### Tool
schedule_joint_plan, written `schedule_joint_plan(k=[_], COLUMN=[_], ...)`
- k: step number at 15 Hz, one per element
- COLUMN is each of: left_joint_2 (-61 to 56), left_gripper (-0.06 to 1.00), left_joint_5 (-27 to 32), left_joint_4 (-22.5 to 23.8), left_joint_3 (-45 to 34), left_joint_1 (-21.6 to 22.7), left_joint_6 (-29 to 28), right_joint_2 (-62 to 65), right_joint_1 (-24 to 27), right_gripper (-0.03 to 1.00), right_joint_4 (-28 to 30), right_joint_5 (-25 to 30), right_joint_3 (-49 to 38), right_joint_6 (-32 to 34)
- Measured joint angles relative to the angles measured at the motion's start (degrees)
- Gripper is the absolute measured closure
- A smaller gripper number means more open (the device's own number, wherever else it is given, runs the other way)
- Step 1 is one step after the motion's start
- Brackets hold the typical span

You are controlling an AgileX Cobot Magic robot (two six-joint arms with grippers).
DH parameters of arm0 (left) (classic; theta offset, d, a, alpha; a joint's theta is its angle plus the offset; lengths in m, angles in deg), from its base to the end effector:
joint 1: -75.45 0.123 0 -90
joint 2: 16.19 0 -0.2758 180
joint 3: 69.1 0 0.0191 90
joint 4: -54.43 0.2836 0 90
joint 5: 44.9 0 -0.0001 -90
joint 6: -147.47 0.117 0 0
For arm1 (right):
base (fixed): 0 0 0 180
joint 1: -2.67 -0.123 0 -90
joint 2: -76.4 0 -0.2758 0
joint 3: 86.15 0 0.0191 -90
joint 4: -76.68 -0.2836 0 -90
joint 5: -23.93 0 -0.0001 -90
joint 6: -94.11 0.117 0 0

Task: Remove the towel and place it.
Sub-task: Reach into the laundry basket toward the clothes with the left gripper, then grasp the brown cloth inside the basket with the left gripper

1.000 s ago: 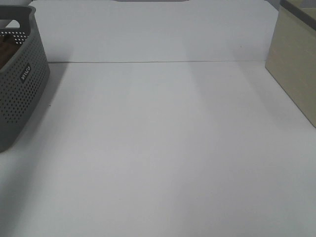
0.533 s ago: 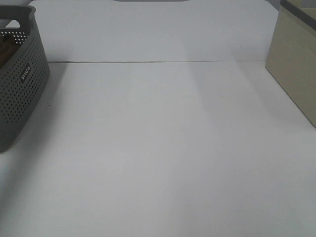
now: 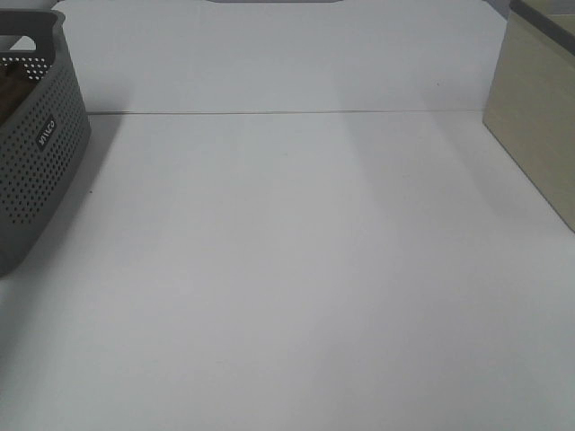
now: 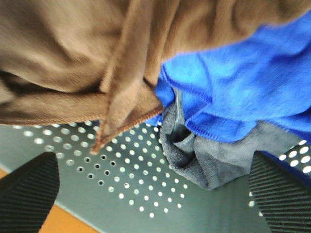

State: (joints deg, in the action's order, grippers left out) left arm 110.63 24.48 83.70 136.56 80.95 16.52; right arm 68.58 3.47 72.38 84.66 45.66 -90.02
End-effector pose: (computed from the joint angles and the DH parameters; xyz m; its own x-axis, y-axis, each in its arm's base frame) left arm 0.4618 0.0983 0.2059 -0.6407 0.7136 0.2835 0.7544 0.5164 0.4052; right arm 0.0556 0.0069 0.2824 -0.4470 -0.0290 -0.8941 -0.0603 0.9982 -0.0022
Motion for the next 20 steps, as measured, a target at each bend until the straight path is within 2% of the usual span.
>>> schedule_joint_plan(k=[5,9,14,15,16,17,18,19,20], left_joint_2=[6.6,9.7,9.7,9.7,9.7,9.7,9.7,9.7,9.7], left_gripper=[-0.04,-0.04,0.0,0.04,0.12,0.23,0.48,0.6,0.67], left_joint_5=[-4.1,-6.4,-1.9,-1.8,-1.7,-1.7,-1.7,-1.8,-2.1], left_joint_4=[-0.9,-8.0,-8.7,-8.7,-8.7,-8.7,-8.6,-8.3,-8.0], left_joint_3=[4.1,8.9,9.4,9.4,9.4,9.4,9.4,9.4,9.4], left_joint_1=[0.8,0.9,0.9,0.9,0.9,0.9,0.9,0.9,0.9], left_joint_6=[2.5,2.5,5.0,5.1,5.2,5.2,4.9,3.9,2.8], right_joint_2=[0.0,0.0,0.0,0.0,0.0,0.0,0.0,0.0,0.0], right_joint_1=[0.0,0.0,0.0,0.0,0.0,0.0,0.0,0.0,0.0], right_gripper=[0.14,0.14,0.14,0.14,0.14,0.14,0.14,0.14,0.14], right_joint_4=[0.0,0.0,0.0,0.0,0.0,0.0,0.0,0.0,0.0], right_joint_5=[0.0,0.0,0.0,0.0,0.0,0.0,0.0,0.0,0.0], right_joint_3=[0.0,0.0,0.0,0.0,0.0,0.0,0.0,0.0,0.0], right_joint_6=[0.0,0.0,0.0,0.0,0.0,0.0,0.0,0.0,0.0])
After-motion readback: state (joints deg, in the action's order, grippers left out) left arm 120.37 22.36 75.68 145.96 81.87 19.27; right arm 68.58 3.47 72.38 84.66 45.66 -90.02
